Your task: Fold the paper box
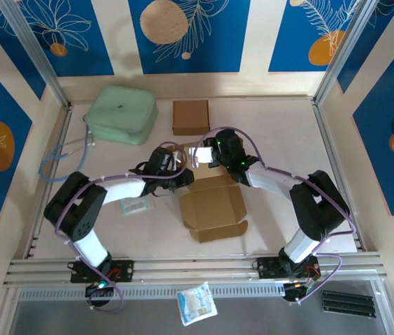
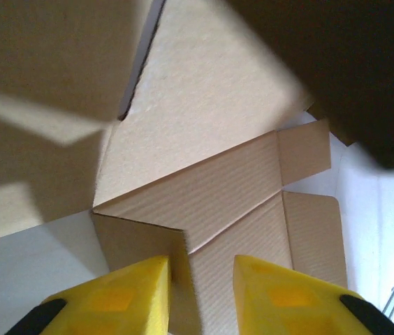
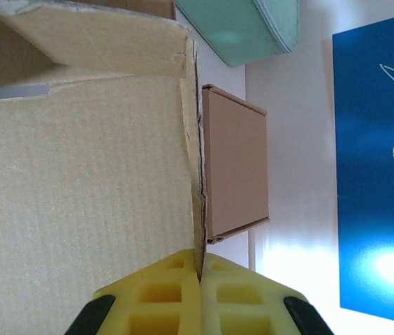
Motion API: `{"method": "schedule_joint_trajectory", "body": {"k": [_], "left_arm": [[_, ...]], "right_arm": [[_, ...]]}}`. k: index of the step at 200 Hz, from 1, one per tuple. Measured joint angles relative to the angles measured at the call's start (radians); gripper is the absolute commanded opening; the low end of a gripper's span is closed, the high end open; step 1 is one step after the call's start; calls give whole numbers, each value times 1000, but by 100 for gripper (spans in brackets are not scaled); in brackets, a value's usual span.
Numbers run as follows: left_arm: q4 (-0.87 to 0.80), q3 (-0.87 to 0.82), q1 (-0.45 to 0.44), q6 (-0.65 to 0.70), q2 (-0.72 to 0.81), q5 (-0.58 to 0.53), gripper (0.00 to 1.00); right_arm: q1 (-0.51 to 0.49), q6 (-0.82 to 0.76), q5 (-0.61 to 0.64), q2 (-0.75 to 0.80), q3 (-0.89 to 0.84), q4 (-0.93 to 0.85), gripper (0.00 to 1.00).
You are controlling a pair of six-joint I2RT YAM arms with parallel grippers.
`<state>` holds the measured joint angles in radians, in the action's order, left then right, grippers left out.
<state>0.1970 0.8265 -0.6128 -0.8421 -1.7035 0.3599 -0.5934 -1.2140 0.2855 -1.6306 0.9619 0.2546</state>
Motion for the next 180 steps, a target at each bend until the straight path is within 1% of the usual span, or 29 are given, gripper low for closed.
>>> {"method": "schedule_joint_trajectory", "body": {"k": [25, 51, 62, 73, 85, 96, 124, 138, 161, 180], "left_arm": [[101, -15, -17, -33, -64, 34, 30], [135, -15, -29, -41, -72, 37, 30], [134, -16, -32, -36, -68, 32, 34], [114, -20, -34, -22, -49, 16, 39], [71, -30, -37, 4, 0, -24, 45], [18, -42, -38, 41, 76, -73, 49], [-135, -42, -38, 119, 308, -242, 53], [-225, -18, -35, 153, 399, -329, 54], [-367, 49, -6, 210, 467, -437, 58], [-452, 97, 43, 259, 467, -475, 61]], "right_arm": [[2, 7, 4, 0, 0, -10, 1], [9, 10, 11, 0, 0, -16, 1], [11, 10, 13, 0, 0, -18, 1], [12, 11, 14, 0, 0, -19, 1], [12, 12, 15, 2, 0, -19, 1], [14, 14, 15, 6, 0, -23, 1], [18, 14, 18, 21, 0, -23, 1], [18, 14, 19, 26, 0, -23, 1], [18, 14, 21, 26, 0, -24, 1], [18, 14, 22, 26, 0, -24, 1]]}}
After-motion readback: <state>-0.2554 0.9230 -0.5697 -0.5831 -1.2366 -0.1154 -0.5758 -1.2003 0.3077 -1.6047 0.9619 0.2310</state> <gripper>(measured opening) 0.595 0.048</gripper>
